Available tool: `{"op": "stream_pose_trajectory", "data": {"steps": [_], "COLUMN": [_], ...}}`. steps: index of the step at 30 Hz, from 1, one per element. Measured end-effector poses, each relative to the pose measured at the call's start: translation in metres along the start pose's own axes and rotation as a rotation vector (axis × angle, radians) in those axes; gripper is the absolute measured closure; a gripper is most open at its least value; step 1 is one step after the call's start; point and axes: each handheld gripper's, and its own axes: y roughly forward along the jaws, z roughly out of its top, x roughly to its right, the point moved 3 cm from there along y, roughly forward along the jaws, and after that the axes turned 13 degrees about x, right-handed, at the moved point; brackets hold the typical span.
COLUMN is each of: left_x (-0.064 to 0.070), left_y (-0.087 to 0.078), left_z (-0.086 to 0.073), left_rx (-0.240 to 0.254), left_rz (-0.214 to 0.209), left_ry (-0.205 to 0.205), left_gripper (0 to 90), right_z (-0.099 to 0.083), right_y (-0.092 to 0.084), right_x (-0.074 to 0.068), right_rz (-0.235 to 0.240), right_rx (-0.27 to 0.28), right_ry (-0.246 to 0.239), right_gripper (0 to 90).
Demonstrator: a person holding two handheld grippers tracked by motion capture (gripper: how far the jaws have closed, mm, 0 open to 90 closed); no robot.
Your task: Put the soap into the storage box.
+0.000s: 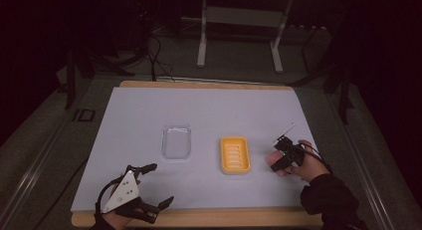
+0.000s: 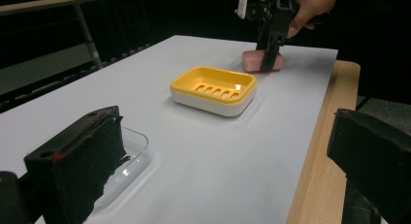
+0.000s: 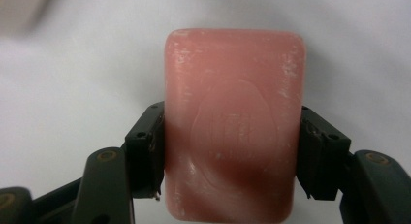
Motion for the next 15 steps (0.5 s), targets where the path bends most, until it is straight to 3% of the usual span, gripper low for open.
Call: {"op": "stream_pose_trajectory", "data": {"steps": [2, 3, 6, 10, 15], "left_x": [0.0002, 0.0003, 0.0008, 0.0010, 0.0005], "left_y": [0.0000, -0.0001, -0.0002, -0.0001, 0.0002], "left_z": [0.0000, 0.0001, 0.0003, 0.0005, 0.0004], "left_rx": [0.000, -0.001, -0.001, 0.001, 0.000], "left_rz": [-0.001, -0.001, -0.001, -0.001, 0.003], "left_ry": [0.001, 0.002, 0.004, 0.005, 0.002], "left_gripper": [0.5, 0.5, 0.5, 0.6, 0.6], "right_z": [0.0004, 0.0003, -0.0010, -0.0031, -0.0030], "right_y": [-0.0046, -0.0067, -0.0083, -0.0071, -0.0073], "right_x": [-0.0012, -0.0005, 0.0014, 0.0060, 0.0057], "right_rz": [-0.007, -0.023, -0.047, -0.060, -0.172], "right_rx": [0.031, 0.051, 0.075, 0.083, 0.083], "right_ry": [0.067, 0.122, 0.190, 0.316, 0.305], "right_gripper": [37.7, 37.7, 37.7, 37.7, 37.7]}}
